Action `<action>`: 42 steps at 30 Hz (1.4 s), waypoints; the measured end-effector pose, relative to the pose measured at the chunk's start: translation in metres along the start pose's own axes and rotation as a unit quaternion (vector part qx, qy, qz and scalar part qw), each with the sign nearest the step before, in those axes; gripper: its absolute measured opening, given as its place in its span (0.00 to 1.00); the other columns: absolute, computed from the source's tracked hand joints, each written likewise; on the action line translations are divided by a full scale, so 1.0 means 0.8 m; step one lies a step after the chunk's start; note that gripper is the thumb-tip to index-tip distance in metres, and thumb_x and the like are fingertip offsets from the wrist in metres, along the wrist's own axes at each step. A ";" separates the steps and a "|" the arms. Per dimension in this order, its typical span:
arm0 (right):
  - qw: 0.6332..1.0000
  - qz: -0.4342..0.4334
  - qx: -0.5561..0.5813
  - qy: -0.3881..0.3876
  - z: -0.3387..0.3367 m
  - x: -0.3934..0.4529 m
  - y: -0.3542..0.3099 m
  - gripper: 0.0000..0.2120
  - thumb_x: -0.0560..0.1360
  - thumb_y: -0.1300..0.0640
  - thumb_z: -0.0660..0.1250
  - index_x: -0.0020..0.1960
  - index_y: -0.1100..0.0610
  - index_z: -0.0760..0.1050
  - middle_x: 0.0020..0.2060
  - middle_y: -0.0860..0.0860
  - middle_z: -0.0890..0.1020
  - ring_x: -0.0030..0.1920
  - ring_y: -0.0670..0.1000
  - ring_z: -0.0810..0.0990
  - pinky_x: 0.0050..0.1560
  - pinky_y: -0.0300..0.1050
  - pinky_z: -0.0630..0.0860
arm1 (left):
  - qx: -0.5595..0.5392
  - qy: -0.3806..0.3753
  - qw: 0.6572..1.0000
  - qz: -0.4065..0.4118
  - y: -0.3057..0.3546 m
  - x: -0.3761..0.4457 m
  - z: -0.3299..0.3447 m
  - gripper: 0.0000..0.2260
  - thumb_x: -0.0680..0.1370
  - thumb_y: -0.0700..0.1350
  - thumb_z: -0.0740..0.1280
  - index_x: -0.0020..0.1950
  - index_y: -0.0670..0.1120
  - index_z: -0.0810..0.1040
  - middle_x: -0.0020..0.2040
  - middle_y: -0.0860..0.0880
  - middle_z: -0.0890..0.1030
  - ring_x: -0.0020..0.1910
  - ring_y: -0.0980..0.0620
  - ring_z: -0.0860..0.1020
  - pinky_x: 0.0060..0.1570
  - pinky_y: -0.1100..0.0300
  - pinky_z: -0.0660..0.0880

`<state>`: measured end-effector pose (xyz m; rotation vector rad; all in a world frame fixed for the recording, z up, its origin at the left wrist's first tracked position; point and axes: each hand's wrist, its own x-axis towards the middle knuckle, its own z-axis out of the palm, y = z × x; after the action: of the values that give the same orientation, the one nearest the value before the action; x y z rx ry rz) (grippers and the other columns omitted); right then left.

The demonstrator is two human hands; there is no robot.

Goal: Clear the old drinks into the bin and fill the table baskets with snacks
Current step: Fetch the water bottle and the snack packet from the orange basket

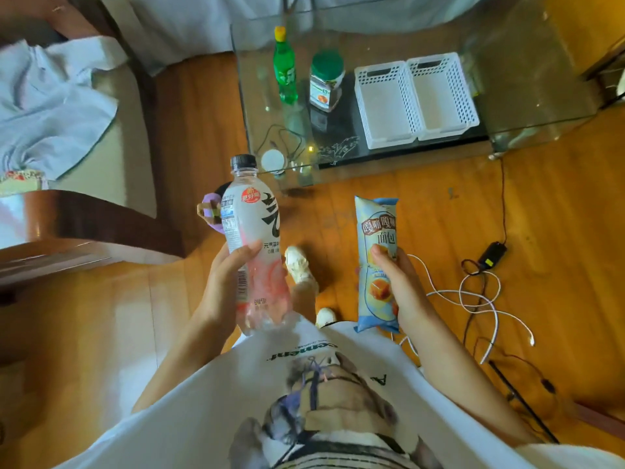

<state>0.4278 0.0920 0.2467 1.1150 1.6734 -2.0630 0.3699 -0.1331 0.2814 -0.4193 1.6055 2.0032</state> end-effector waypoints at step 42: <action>0.934 0.142 -0.316 -0.090 0.152 0.678 -0.156 0.15 0.66 0.52 0.75 0.46 0.49 0.69 0.35 0.48 0.79 0.28 0.43 0.77 0.30 0.37 0.70 | 0.239 0.216 0.947 -0.002 0.014 0.667 -0.017 0.30 0.58 0.43 0.81 0.50 0.62 0.70 0.49 0.59 0.79 0.46 0.69 0.77 0.45 0.72 0.73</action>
<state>-0.0624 0.1579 -0.0355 0.8500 1.7647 -1.2588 -0.0696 -0.0353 -0.0053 -0.6980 2.2741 1.5019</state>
